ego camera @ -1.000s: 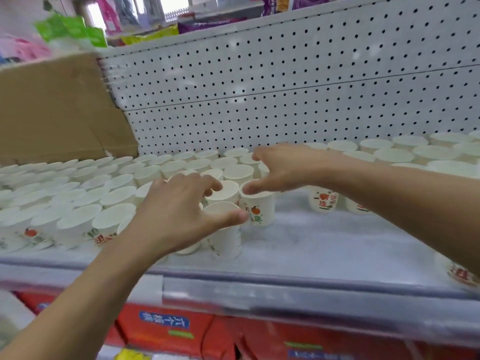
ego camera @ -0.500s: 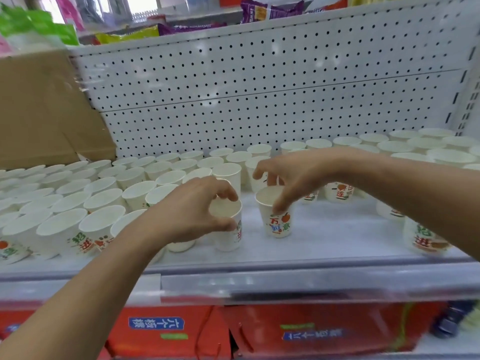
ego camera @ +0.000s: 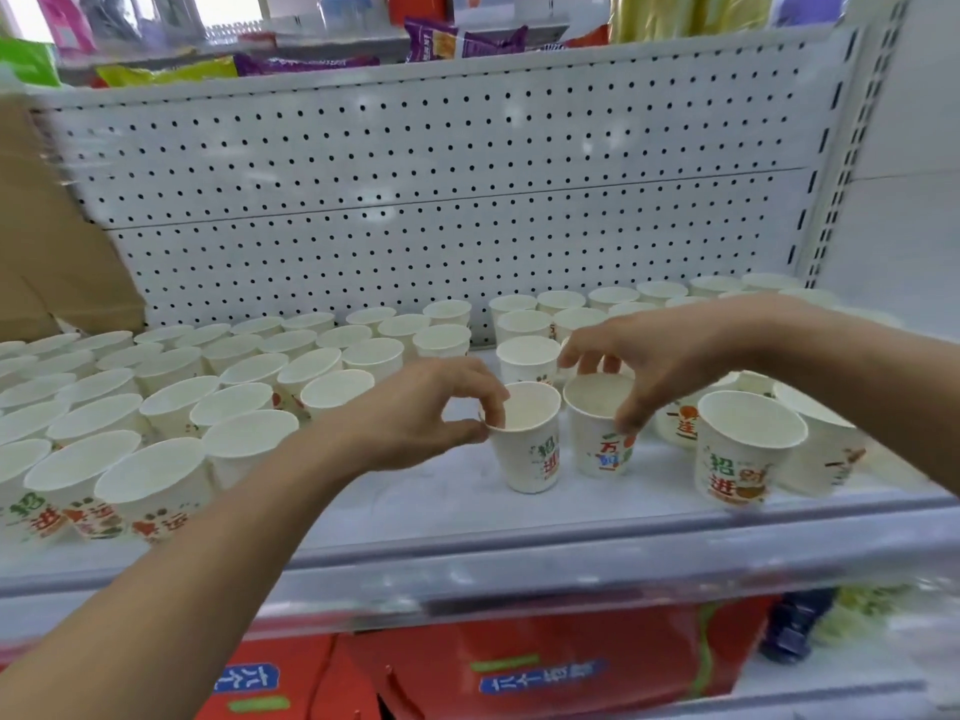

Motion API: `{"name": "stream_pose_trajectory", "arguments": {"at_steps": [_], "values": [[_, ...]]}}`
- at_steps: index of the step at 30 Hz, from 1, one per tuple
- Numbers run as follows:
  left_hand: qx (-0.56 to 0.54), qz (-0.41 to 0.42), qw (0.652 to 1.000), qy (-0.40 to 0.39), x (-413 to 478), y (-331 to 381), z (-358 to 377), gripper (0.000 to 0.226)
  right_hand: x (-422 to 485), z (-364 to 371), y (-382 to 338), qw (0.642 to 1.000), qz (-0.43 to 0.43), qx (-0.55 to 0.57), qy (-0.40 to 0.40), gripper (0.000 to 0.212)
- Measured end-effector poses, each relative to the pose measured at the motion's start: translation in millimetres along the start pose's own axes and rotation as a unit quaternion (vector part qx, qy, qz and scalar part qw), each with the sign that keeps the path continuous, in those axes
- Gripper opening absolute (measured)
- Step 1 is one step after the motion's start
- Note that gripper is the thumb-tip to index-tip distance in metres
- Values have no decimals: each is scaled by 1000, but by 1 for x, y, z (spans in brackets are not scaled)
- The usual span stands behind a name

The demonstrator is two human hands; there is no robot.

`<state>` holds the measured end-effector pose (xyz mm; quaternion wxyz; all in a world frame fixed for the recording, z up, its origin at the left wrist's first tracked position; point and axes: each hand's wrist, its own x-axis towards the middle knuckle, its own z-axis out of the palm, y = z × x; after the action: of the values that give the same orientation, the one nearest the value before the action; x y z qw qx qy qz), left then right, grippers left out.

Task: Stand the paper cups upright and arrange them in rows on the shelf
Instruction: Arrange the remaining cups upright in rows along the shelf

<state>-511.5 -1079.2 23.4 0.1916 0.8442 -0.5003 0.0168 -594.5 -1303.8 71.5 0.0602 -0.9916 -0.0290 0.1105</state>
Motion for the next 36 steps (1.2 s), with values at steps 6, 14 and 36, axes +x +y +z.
{"name": "stream_pose_trajectory", "arguments": {"at_steps": [6,14,36], "values": [[-97,-53,993,42,-5,0,4,46,-5,3,8,998,29,20,59,85],[1,-178,977,117,21,34,31,82,-1,12,8,991,70,-7,111,80],[-164,-183,964,102,38,21,30,81,-4,17,20,983,99,-34,151,78]]}}
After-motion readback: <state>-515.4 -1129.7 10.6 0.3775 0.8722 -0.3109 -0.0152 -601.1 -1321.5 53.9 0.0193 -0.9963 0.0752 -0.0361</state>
